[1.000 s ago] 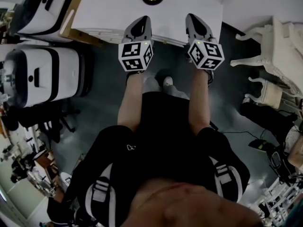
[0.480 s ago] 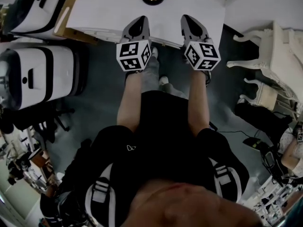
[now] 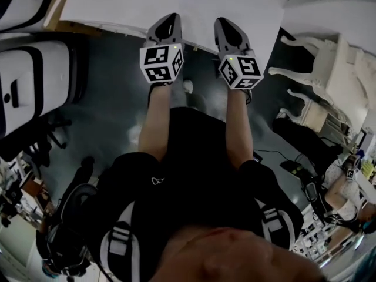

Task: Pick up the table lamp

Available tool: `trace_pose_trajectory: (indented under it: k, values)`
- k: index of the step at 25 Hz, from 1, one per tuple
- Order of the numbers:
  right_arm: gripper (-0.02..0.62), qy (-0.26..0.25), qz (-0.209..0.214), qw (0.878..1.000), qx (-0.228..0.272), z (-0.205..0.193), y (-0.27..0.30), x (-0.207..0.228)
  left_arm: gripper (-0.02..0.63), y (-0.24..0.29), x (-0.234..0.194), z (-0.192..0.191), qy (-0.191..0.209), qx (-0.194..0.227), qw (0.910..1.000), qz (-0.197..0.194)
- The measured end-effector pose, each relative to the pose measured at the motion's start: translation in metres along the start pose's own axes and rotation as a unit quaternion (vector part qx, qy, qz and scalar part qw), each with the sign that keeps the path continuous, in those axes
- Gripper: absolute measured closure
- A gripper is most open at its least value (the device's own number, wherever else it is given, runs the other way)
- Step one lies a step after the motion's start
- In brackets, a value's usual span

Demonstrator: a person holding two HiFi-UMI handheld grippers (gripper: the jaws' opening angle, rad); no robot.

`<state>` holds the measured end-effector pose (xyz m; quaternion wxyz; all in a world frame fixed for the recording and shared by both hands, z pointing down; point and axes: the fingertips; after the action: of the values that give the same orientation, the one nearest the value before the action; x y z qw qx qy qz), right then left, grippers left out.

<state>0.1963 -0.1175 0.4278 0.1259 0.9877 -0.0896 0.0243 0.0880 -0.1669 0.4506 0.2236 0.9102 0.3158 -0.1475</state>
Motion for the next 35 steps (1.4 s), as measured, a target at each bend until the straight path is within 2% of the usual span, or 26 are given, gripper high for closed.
trace_pose_trajectory:
  k: [3, 6, 13, 19, 22, 27, 35]
  values:
    - [0.570, 0.003, 0.013, 1.000, -0.010, -0.007, 0.019, -0.002, 0.597, 0.009, -0.009, -0.005, -0.015, -0.006, 0.9998, 0.007]
    - [0.497, 0.010, 0.030, 0.999, -0.014, -0.010, 0.038, -0.004, 0.597, 0.017, -0.019, -0.006, -0.025, -0.007, 0.9995, 0.015]
    - [0.497, -0.002, 0.041, 0.999, -0.025, -0.026, 0.090, 0.005, 0.597, 0.031, -0.042, -0.012, -0.038, -0.013, 0.9988, 0.029]
    - [0.497, -0.014, 0.034, 0.998, -0.042, -0.041, 0.131, 0.012, 0.597, 0.047, -0.051, -0.013, -0.050, -0.027, 0.9980, 0.027]
    - [0.497, -0.012, 0.013, 0.999, -0.049, -0.046, 0.146, 0.026, 0.597, 0.054, -0.056, -0.011, -0.055, -0.029, 0.9976, 0.028]
    - [0.499, -0.015, -0.017, 0.998, -0.053, -0.055, 0.174, 0.045, 0.597, 0.059, -0.079, -0.009, -0.057, -0.035, 0.9967, 0.045]
    - [0.497, -0.025, -0.025, 0.998, -0.057, -0.061, 0.211, 0.054, 0.597, 0.072, -0.109, -0.007, -0.065, -0.045, 0.9949, 0.064]
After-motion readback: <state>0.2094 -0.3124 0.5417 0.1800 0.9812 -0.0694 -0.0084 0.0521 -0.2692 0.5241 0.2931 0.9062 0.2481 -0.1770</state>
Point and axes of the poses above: the fingertips, and each gripper's own axes: y forward along the fingers, x to its right, z out of its top, and after that the axes turned 8 degrees about -y, right-handed
